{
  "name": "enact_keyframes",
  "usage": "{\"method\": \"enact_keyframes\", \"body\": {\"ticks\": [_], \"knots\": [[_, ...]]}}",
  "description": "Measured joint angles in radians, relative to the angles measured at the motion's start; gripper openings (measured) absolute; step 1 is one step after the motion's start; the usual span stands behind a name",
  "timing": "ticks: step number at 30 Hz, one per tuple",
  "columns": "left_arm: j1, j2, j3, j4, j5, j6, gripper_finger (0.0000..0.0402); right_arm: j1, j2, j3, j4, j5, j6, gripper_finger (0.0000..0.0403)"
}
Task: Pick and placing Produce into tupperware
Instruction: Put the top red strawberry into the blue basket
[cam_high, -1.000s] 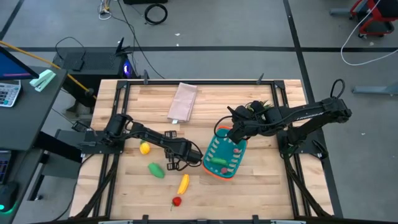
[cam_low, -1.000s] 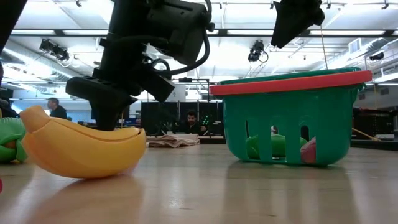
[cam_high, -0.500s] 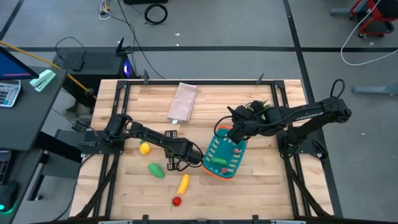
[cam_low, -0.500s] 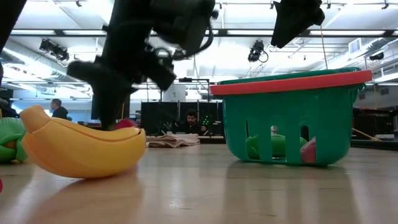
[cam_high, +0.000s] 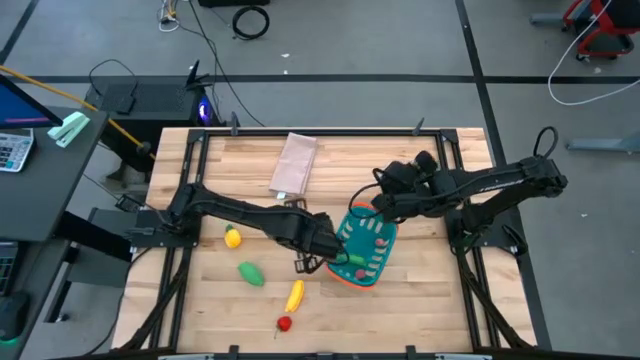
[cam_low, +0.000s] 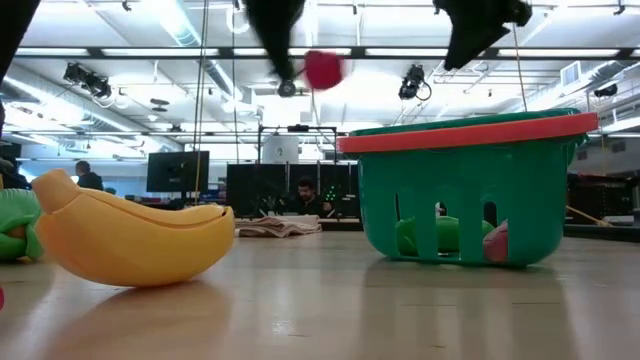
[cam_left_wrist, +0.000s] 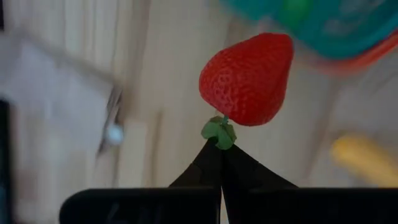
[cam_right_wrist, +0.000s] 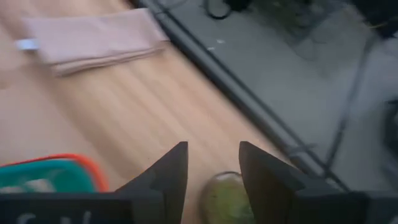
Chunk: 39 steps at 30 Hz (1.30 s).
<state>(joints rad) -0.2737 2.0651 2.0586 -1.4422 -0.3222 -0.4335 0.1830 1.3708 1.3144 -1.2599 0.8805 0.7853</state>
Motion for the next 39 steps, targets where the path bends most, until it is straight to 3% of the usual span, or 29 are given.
{"method": "enact_keyframes", "body": {"ticks": [7, 16, 23, 39], "knots": [[0.015, 0.014, 0.031, 0.242, 0.009, -0.031, 0.0001, -0.091, -0.079, 0.0, -0.161, -0.004, 0.057, 0.0156], [0.059, 0.108, 0.029, 0.474, 0.031, -0.005, 0.0, -0.199, -0.205, 0.0, -0.165, -0.047, 0.024, 0.0175], [0.09, 0.187, 0.029, 0.637, 0.13, 0.06, 0.0, -0.208, -0.235, 0.0, -0.158, -0.05, 0.024, 0.0176], [0.127, 0.325, 0.029, 0.625, 0.233, 0.052, 0.0, -0.207, -0.192, 0.0, -0.134, -0.096, 0.017, 0.0174]]}}
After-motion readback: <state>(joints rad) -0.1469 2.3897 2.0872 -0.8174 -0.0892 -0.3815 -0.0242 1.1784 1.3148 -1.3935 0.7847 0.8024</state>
